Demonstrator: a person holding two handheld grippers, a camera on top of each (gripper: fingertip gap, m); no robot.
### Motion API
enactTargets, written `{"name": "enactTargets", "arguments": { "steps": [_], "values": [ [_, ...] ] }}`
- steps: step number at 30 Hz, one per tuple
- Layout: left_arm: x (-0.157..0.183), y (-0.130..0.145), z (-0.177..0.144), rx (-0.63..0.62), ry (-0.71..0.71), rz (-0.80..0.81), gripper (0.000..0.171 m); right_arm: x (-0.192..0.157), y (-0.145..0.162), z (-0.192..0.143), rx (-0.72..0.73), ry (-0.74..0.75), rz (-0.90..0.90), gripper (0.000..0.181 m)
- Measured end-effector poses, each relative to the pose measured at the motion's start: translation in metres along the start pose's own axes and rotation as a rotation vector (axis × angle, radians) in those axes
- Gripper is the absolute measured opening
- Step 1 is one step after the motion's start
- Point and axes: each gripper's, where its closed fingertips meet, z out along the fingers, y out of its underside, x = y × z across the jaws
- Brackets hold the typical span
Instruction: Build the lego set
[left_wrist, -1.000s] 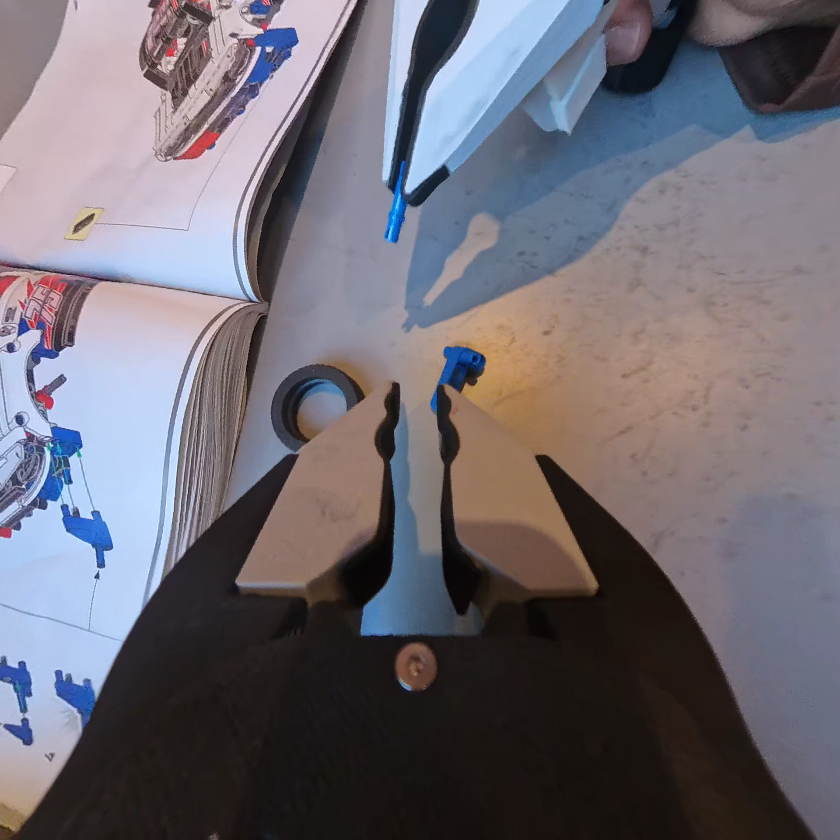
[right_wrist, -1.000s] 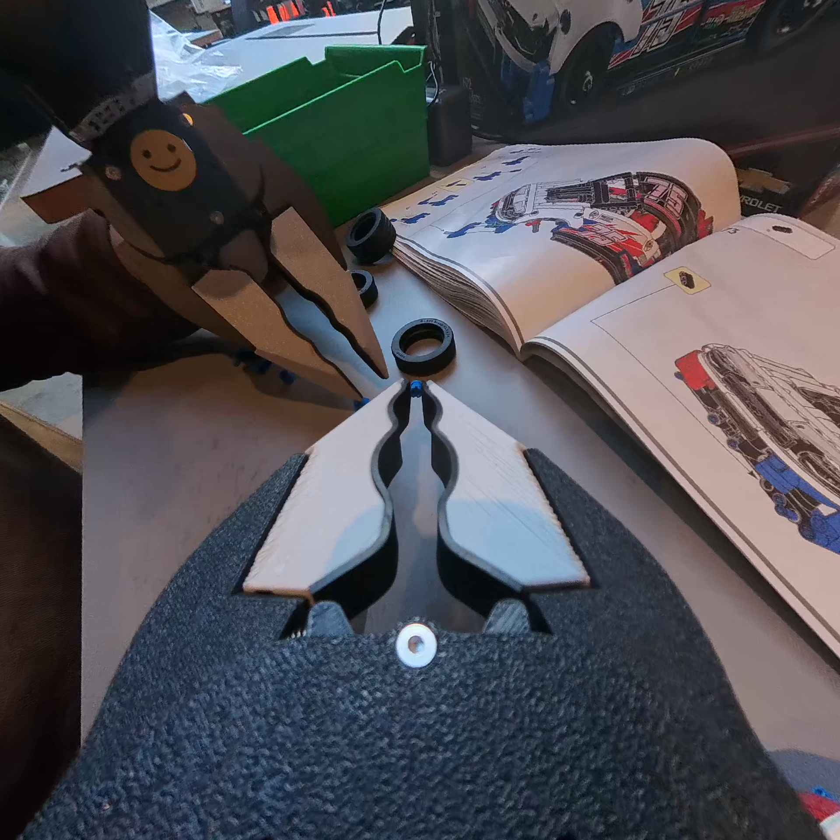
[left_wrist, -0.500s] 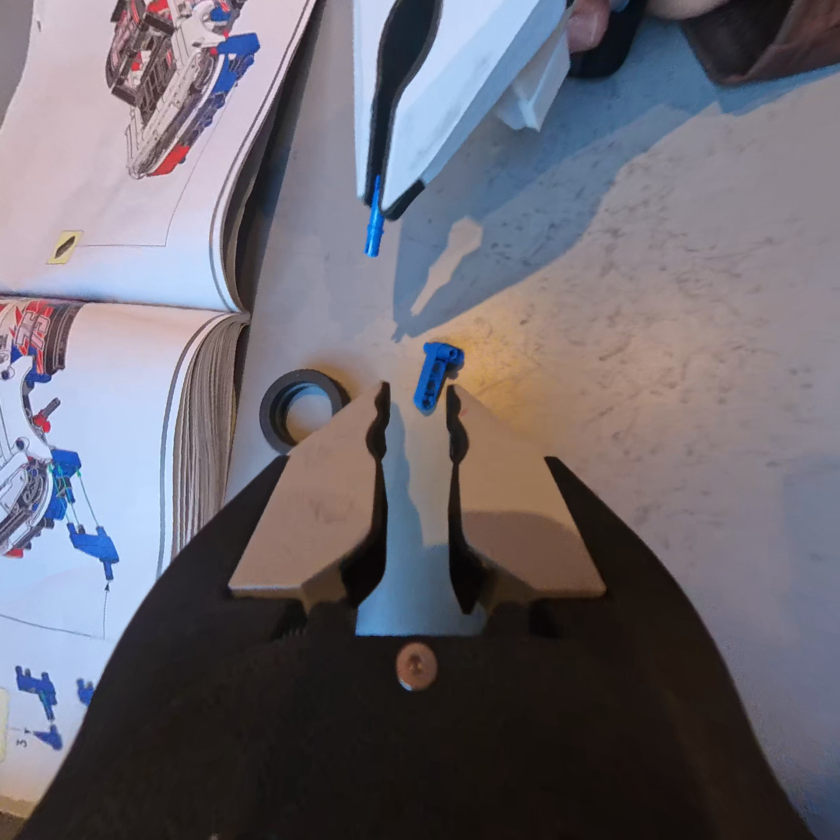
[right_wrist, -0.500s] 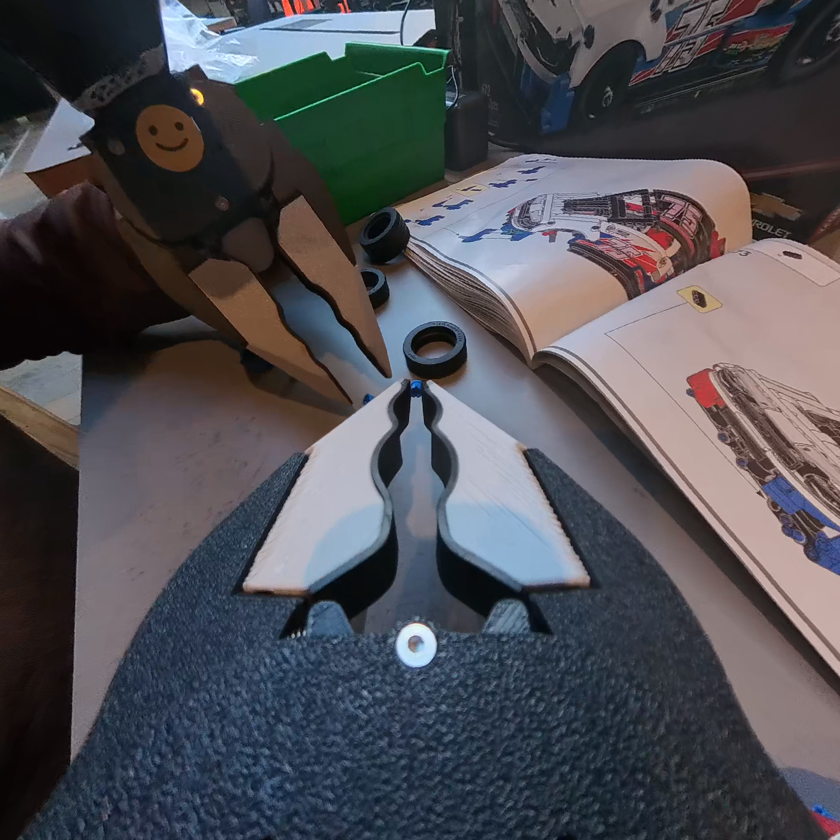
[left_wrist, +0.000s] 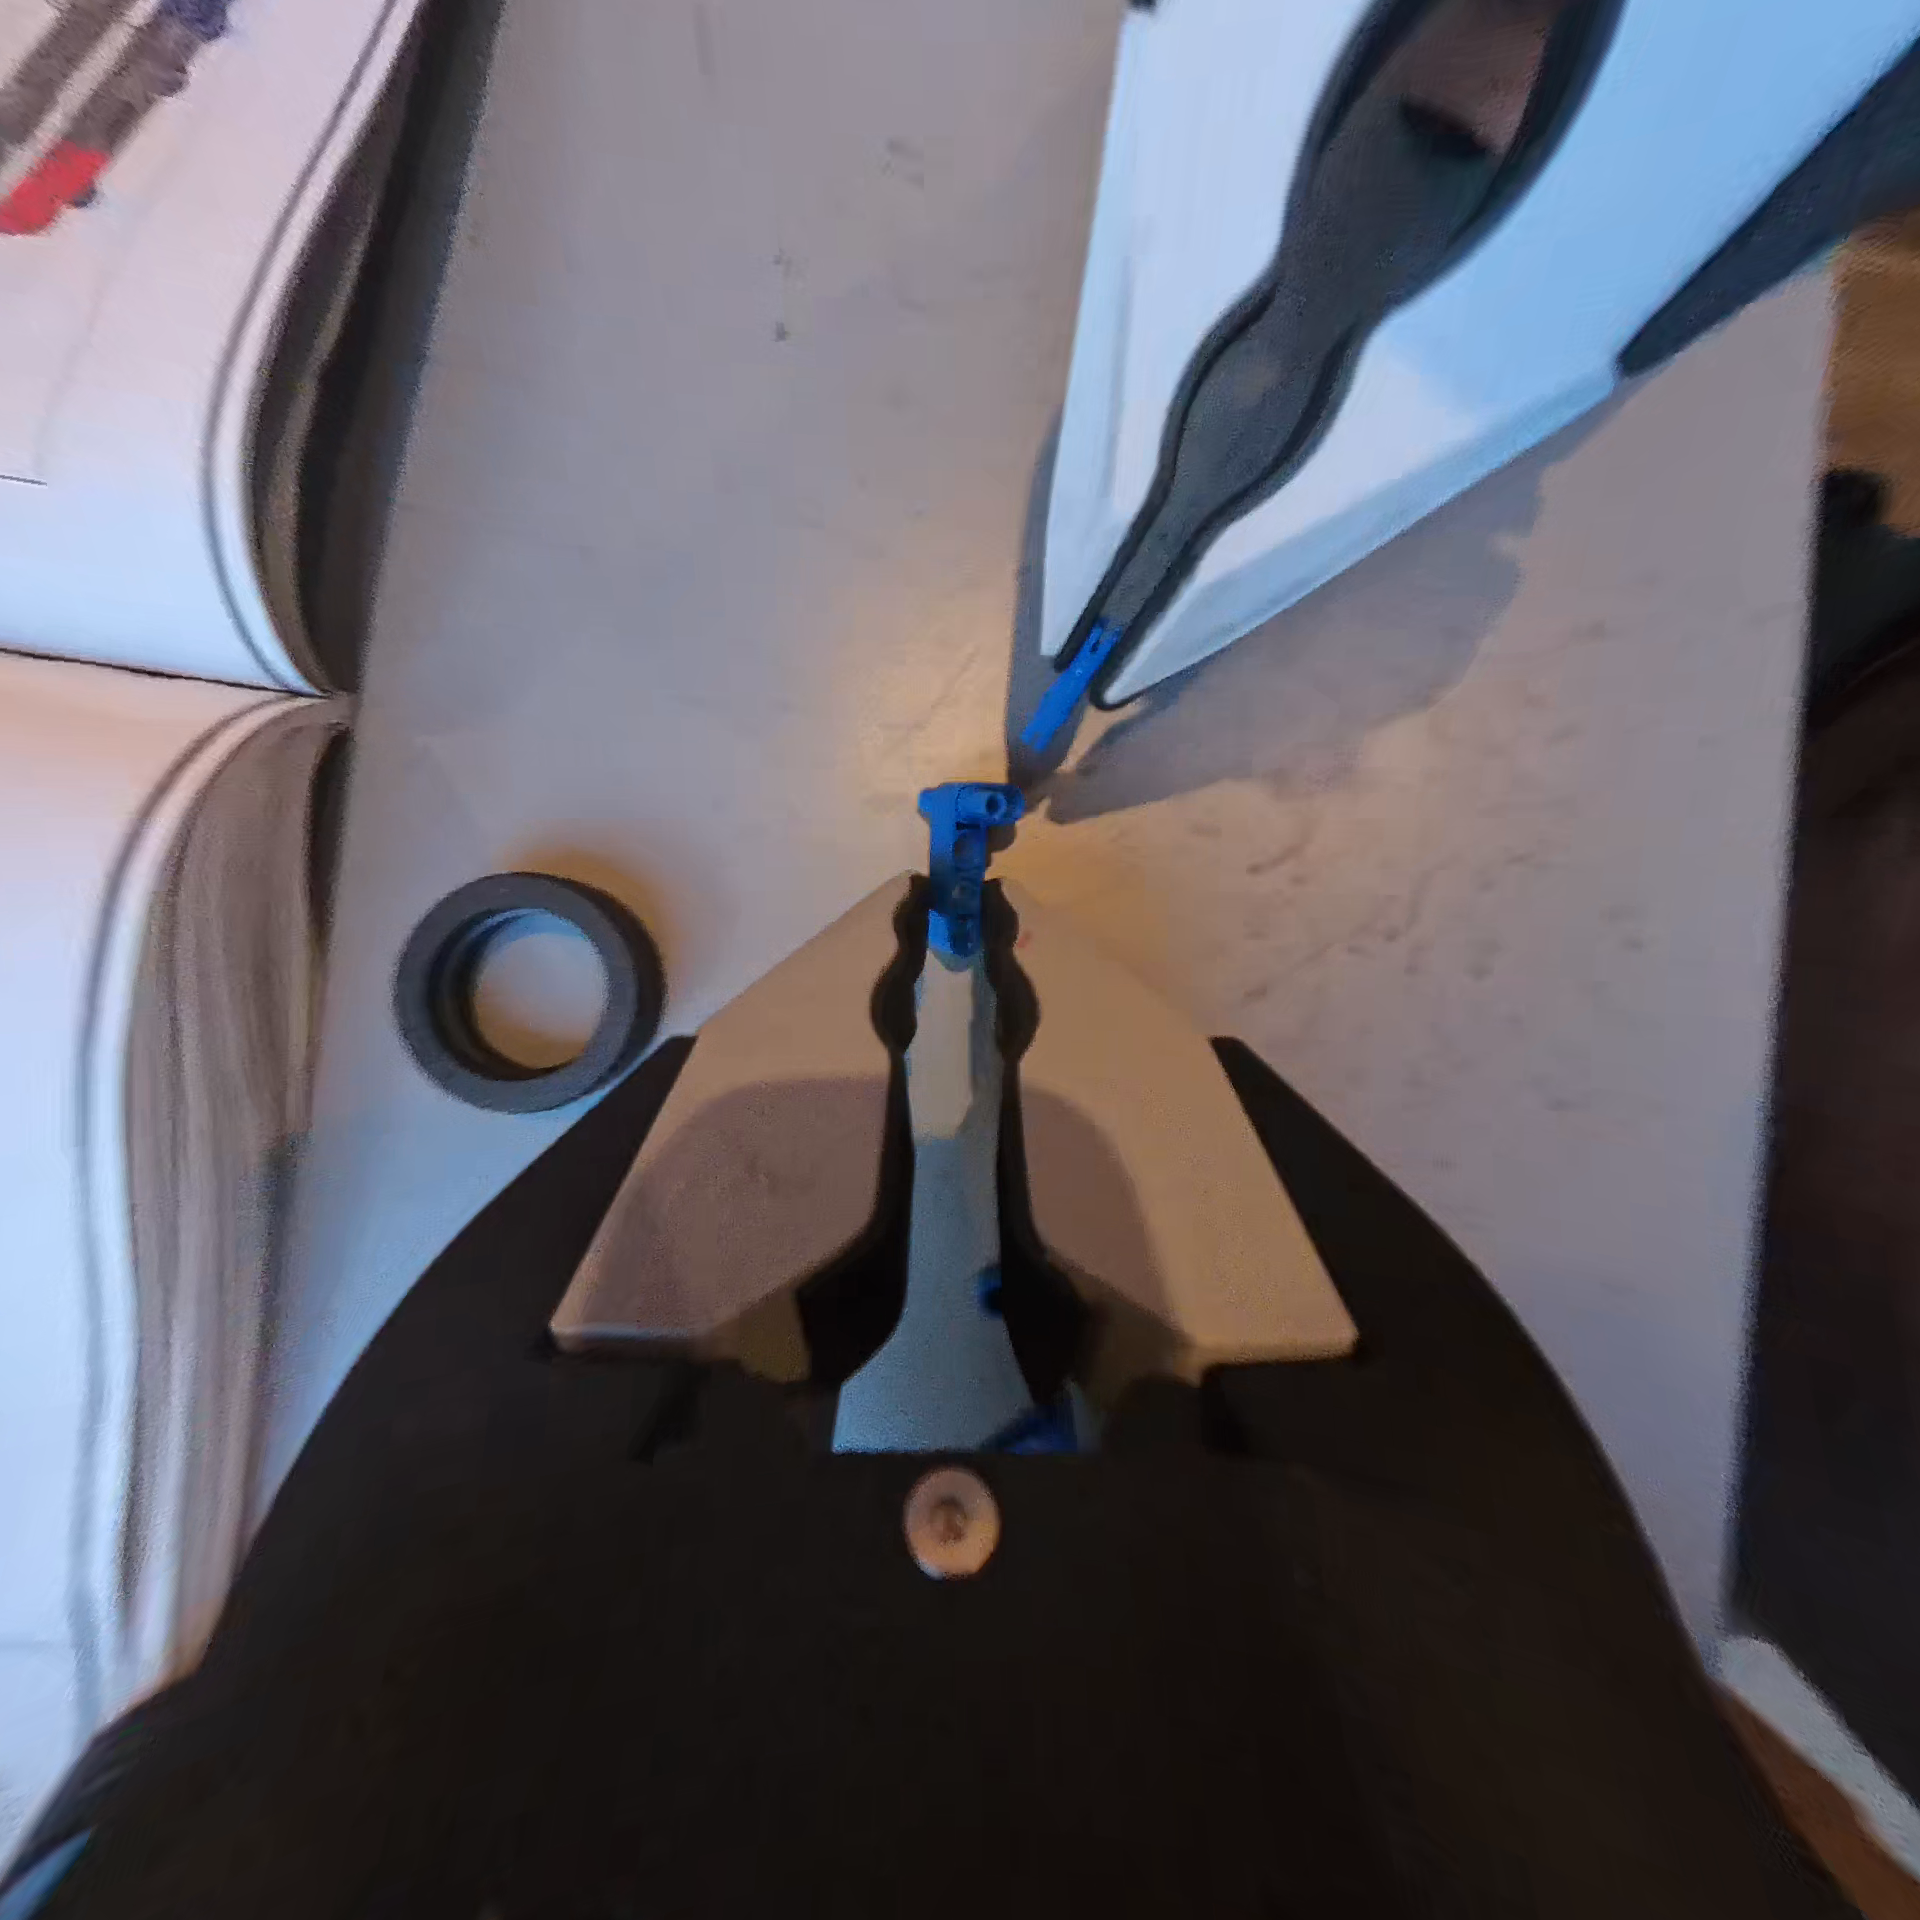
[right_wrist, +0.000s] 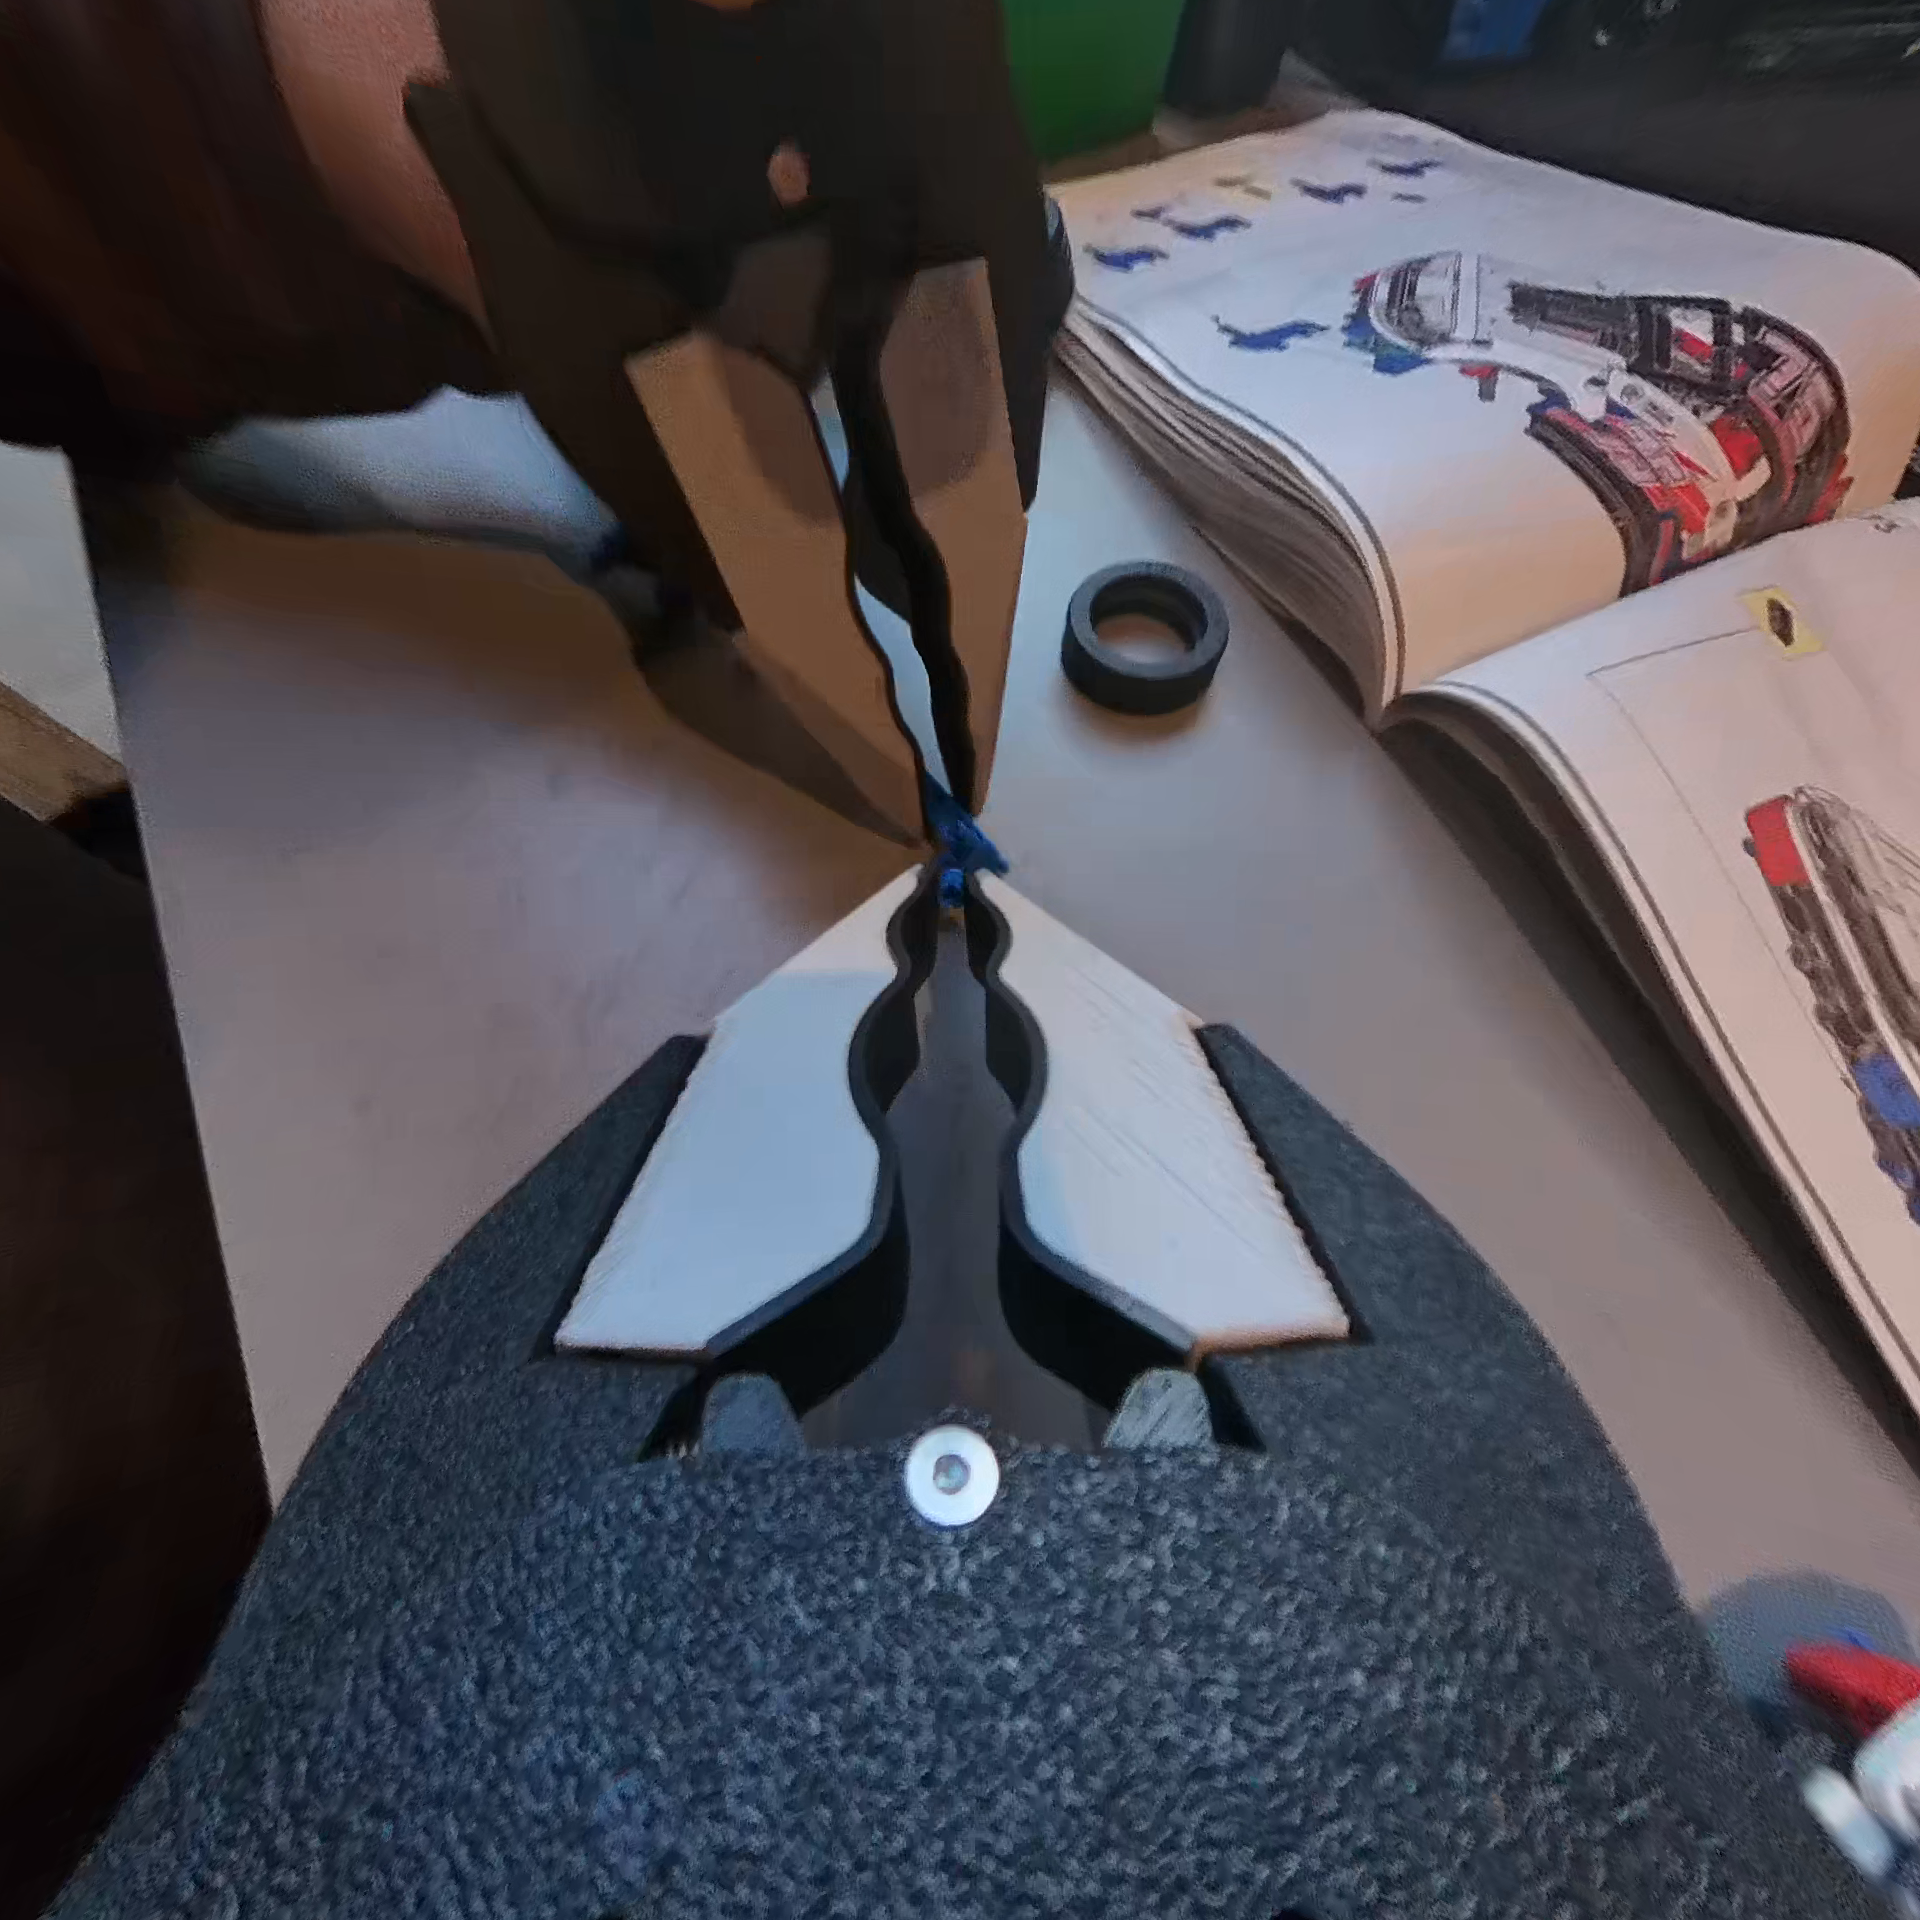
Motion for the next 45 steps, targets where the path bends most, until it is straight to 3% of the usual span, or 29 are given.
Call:
{"name": "enactTargets", "arguments": {
  "steps": [4, 12, 18, 26, 35, 45],
  "values": [
    [0.024, -0.004, -0.002, 0.033, 0.167, -0.110, 0.006, -0.012, 0.006, -0.010, -0.047, 0.026, -0.047, 0.004],
    [0.055, 0.000, 0.001, -0.016, 0.369, -0.265, 0.006, -0.041, 0.005, -0.019, -0.157, -0.008, -0.115, 0.005],
    [0.057, 0.001, 0.002, -0.007, 0.365, -0.258, 0.006, -0.041, 0.014, -0.015, -0.241, 0.028, -0.163, 0.005],
    [0.057, -0.004, 0.003, 0.056, 0.334, -0.223, 0.012, -0.034, 0.018, -0.009, -0.251, 0.033, -0.131, 0.005],
    [0.058, -0.005, 0.008, 0.108, 0.150, -0.049, 0.008, -0.028, 0.024, -0.009, -0.250, 0.041, -0.100, 0.004],
    [0.048, -0.012, 0.008, 0.195, 0.314, -0.354, 0.007, -0.034, 0.020, -0.022, -0.181, 0.101, -0.127, 0.004]
  ]
}}
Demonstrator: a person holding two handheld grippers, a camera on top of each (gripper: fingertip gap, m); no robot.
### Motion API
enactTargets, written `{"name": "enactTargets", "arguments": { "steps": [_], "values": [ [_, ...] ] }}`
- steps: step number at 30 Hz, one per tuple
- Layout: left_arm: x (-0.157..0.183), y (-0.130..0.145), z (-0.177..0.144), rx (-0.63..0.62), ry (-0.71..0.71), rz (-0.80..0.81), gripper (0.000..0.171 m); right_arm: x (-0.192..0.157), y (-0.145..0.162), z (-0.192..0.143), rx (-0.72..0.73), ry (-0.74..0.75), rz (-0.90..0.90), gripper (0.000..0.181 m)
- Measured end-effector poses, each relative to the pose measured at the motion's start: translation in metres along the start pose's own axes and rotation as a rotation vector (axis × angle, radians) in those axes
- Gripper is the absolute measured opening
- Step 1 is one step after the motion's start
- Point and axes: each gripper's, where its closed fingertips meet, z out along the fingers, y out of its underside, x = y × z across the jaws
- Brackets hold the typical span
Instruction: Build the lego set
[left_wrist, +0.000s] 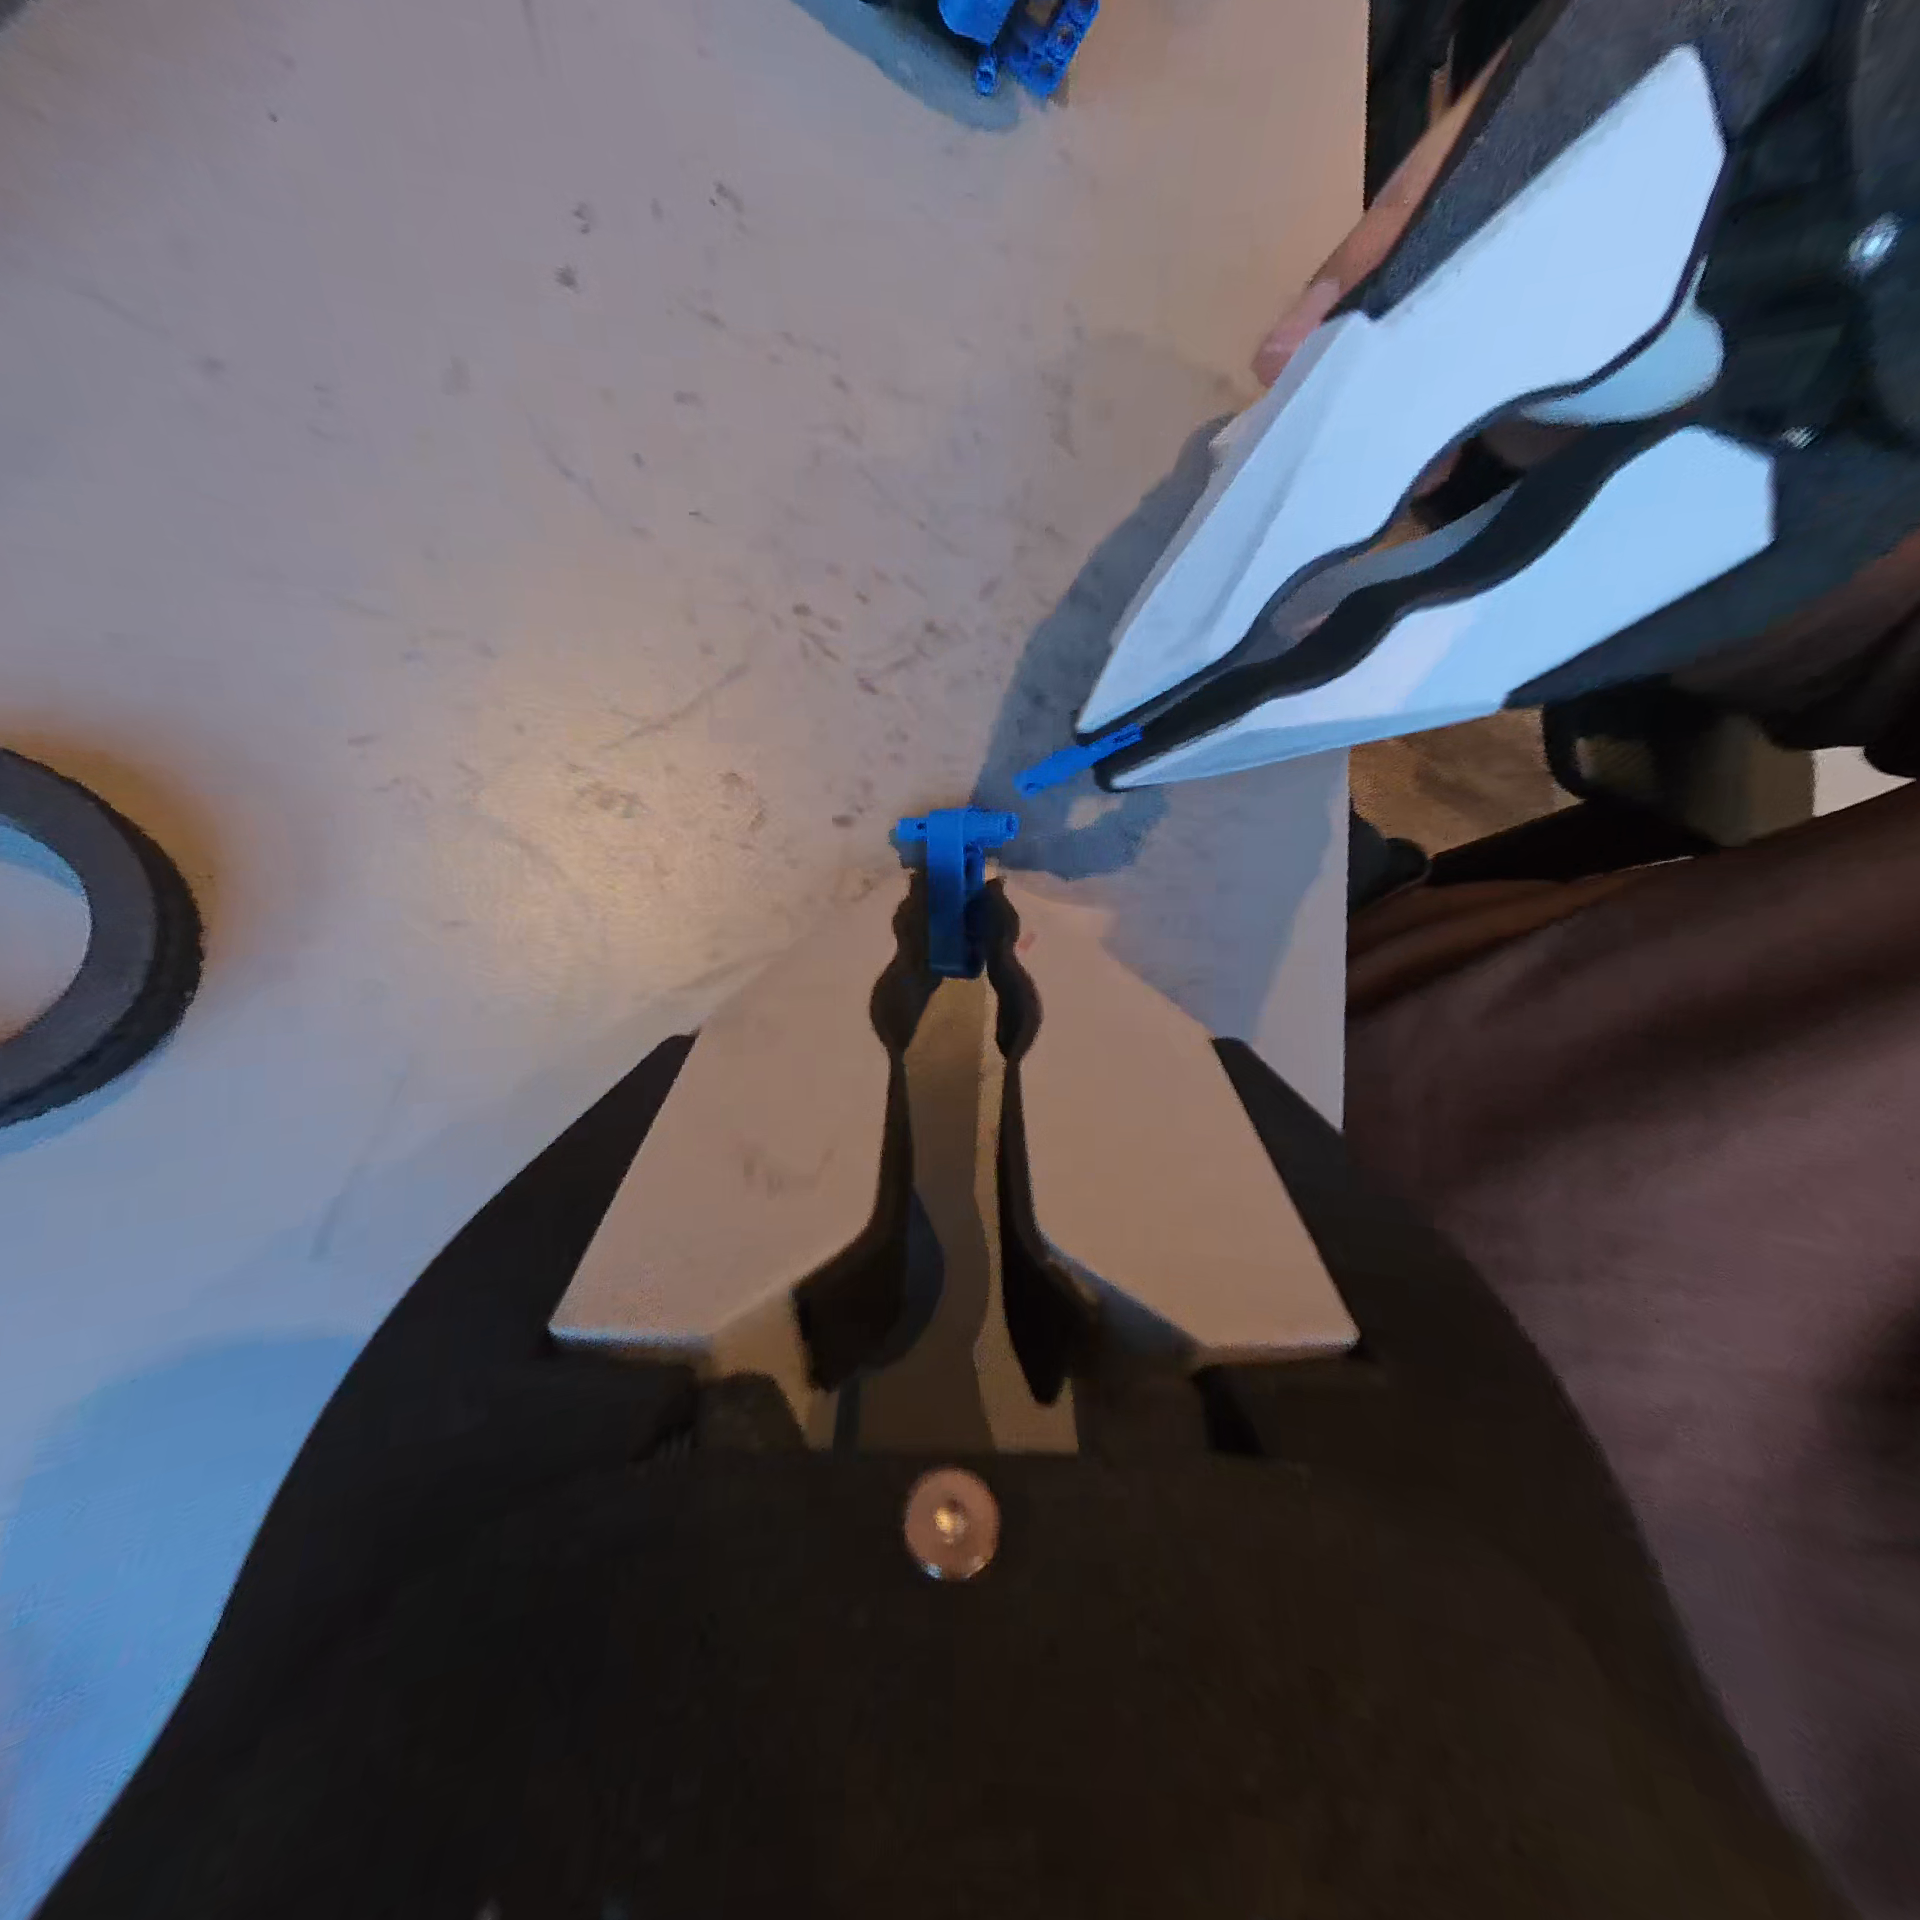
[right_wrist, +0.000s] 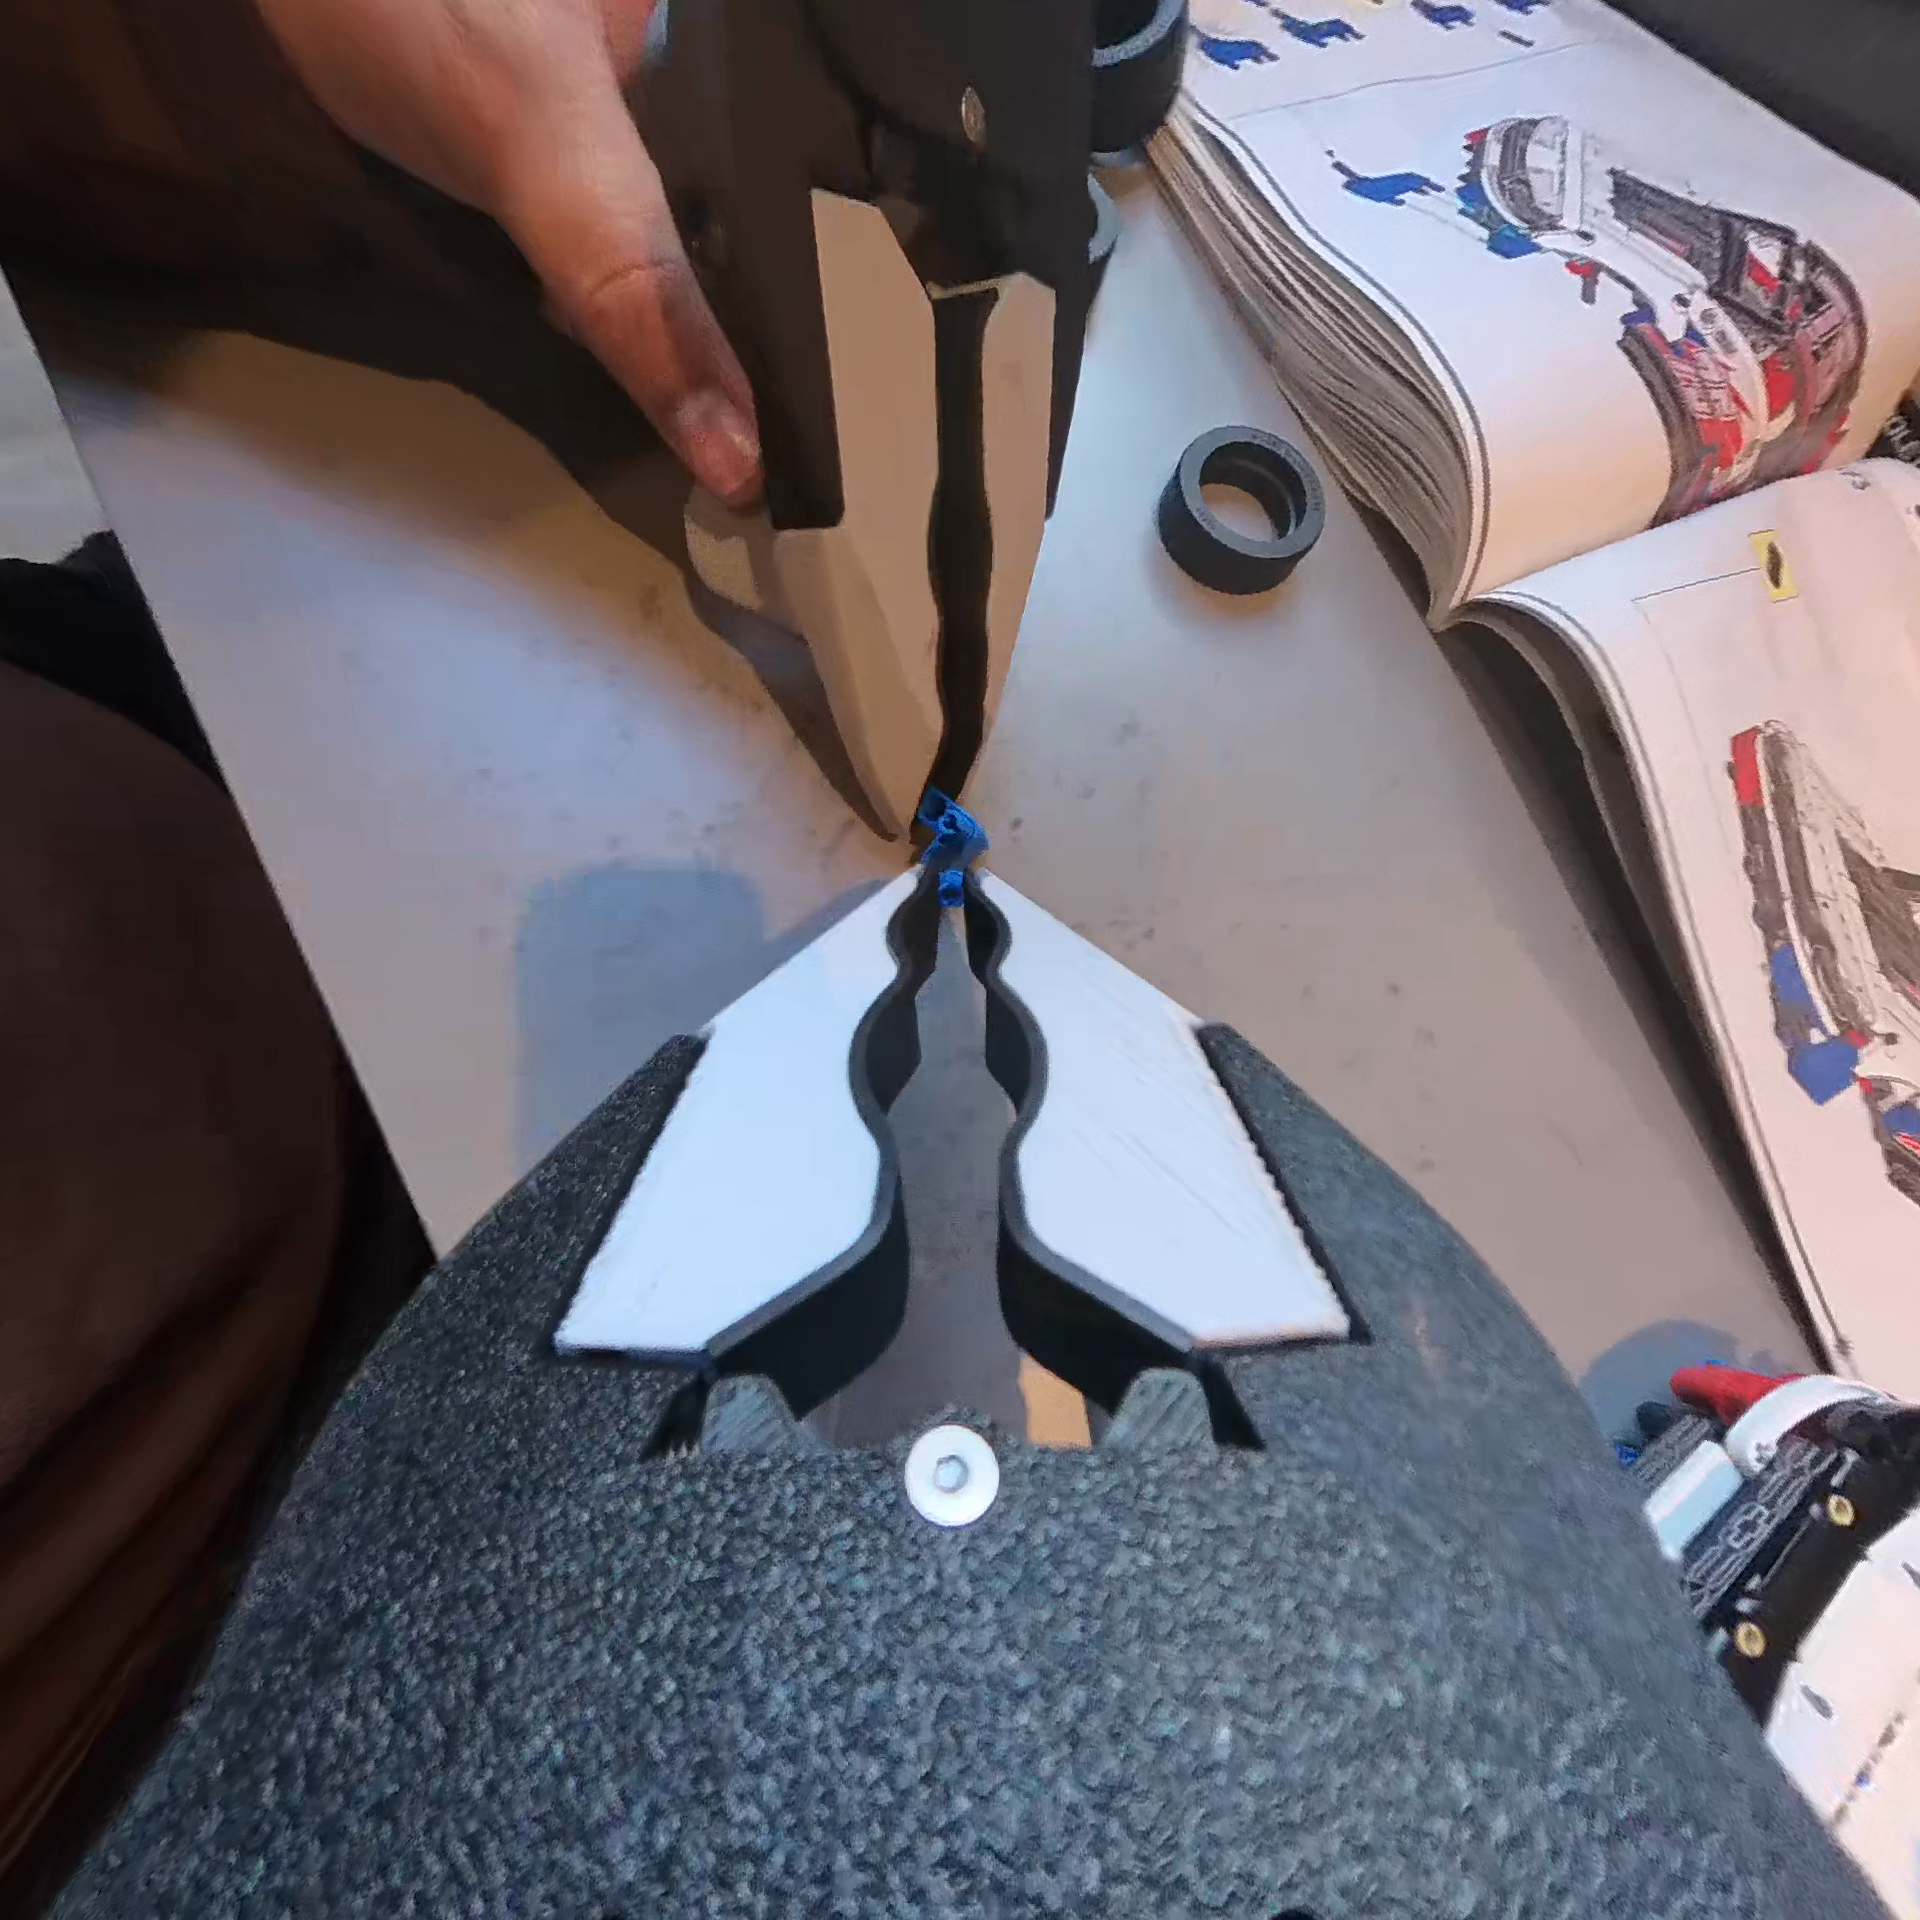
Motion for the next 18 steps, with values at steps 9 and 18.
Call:
{"name": "enactTargets", "arguments": {
  "steps": [9, 18],
  "values": [
    [-0.0005, -0.0016, 0.0007, 0.008, 0.013, -0.036, 0.008, -0.0015, -0.0019, 0.0054, 0.001, 0.131, -0.129, 0.004],
    [-0.0008, -0.0021, 0.0011, 0.014, 0.014, -0.044, 0.008, -0.0027, 0.0023, 0.0094, -0.014, 0.155, -0.150, 0.005]
  ]
}}
